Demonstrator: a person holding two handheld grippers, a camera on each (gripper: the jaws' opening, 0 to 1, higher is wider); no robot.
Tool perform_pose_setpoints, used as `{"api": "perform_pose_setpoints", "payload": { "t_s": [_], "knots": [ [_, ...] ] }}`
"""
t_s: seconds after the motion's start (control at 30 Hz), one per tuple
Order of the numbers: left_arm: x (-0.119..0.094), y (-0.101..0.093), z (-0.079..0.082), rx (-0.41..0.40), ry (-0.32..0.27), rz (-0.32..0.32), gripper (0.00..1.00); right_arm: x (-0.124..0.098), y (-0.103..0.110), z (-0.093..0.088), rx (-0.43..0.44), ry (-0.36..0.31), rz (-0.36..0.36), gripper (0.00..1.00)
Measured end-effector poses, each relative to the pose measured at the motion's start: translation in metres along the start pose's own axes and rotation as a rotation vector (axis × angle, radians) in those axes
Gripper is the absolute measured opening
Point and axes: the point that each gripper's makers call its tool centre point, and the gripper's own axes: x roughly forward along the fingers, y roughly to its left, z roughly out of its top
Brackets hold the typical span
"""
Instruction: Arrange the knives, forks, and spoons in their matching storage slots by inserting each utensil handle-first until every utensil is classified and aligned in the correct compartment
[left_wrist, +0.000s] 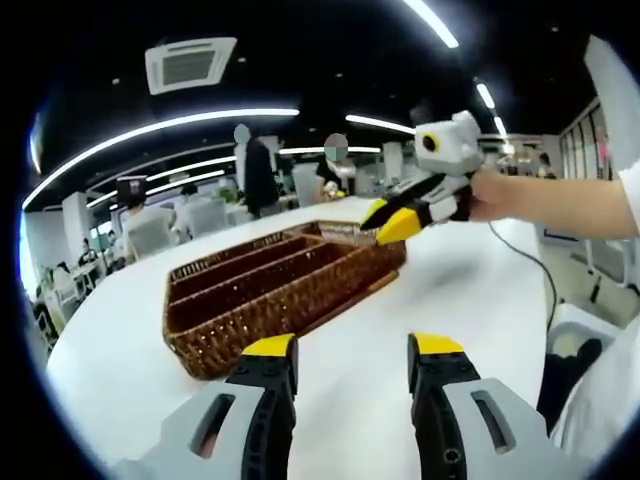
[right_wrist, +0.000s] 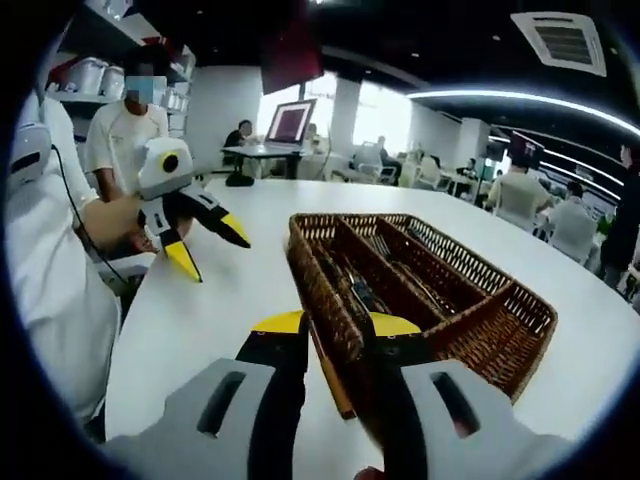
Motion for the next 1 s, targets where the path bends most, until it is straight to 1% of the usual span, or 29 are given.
{"api": "perform_pose_setpoints", "payload": {
  "t_s": [0.1,0.27,0.5,0.8,1.0],
  "knots": [
    [0.001,0.001,-0.001,0.001,0.006,-0.001,0.44,-0.001,0.001,-0.007,0.012,0.000,0.005,0.23],
    [0.004,0.002,-0.003,-0.001,0.014,-0.007,0.45,-0.002,0.003,-0.018,0.022,0.033,0.008,0.24],
    [0.005,0.003,-0.005,-0.004,0.016,-0.010,0.45,-0.003,0.006,-0.032,0.026,0.099,0.018,0.25],
    [0.005,0.002,-0.009,-0.012,0.015,-0.017,0.45,0.004,0.012,-0.046,0.031,0.185,0.043,0.23],
    [0.004,0.003,-0.011,-0.018,0.015,-0.018,0.45,0.006,0.015,-0.060,0.021,0.259,0.027,0.23]
  ]
}}
